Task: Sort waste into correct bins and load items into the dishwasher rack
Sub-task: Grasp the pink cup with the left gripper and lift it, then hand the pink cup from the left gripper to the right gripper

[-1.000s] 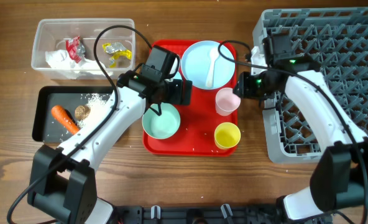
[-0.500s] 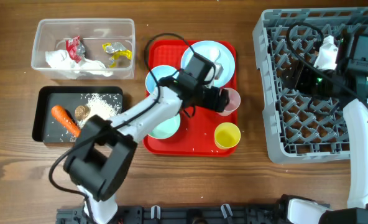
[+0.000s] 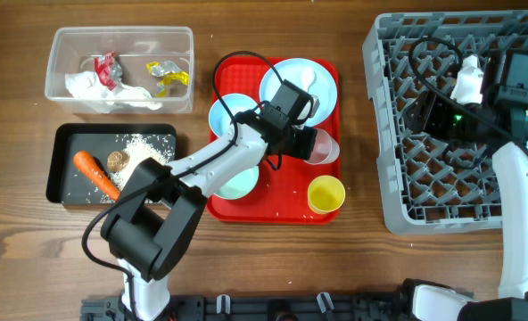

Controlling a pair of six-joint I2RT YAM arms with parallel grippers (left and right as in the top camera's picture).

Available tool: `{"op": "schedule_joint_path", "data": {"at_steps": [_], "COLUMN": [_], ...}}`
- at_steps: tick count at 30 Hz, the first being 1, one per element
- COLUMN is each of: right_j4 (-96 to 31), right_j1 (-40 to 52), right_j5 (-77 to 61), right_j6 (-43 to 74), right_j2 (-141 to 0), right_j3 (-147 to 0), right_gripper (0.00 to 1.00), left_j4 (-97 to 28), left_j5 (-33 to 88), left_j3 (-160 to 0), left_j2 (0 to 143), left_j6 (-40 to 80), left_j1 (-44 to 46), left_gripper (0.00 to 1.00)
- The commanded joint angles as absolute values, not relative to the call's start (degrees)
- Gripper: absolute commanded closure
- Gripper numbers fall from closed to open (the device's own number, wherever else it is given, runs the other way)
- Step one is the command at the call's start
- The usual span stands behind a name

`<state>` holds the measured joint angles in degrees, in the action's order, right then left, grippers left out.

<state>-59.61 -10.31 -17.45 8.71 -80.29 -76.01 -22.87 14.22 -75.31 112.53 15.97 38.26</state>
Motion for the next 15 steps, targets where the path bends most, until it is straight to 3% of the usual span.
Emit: {"op": "schedule_joint_path", "data": {"at_steps": [1,7,9,12,15], "right_j4": [-59.9,-60.6,-60.7,-60.0,-58.0], "right_j1": [-10.5,-10.5,-10.5,-10.5,-10.5], "right_j5": [-16.3,-16.5,-19.0,-30.3,-42.1], "right_j6": [7.6,6.9,4.1,-2.3,-6.0], "right_j2": [-80.1,-80.1,-80.1,-80.1,-80.1], "right_j3": [-77.3,-77.3,-77.2,-77.2,-77.2], "right_gripper": [0.34,0.34,0.29,0.21,0.18], "left_j4": [-22.6,-24.9,-25.3,-25.3,-25.3], "left_j5": [13.6,16.9,22.5,36.5,43.1], "left_j3": [-76.6,-76.6,-76.6,-76.6,-76.6], "left_j2": [112.6,103.6,100.3,99.0,99.0], "left_j6": [17.2,20.3,20.3,20.4,20.4], "left_j1": [38.1,34.1,31.1,26.7,25.0], "left_gripper": [0.96,0.96,0.96,0.96,0.96]}}
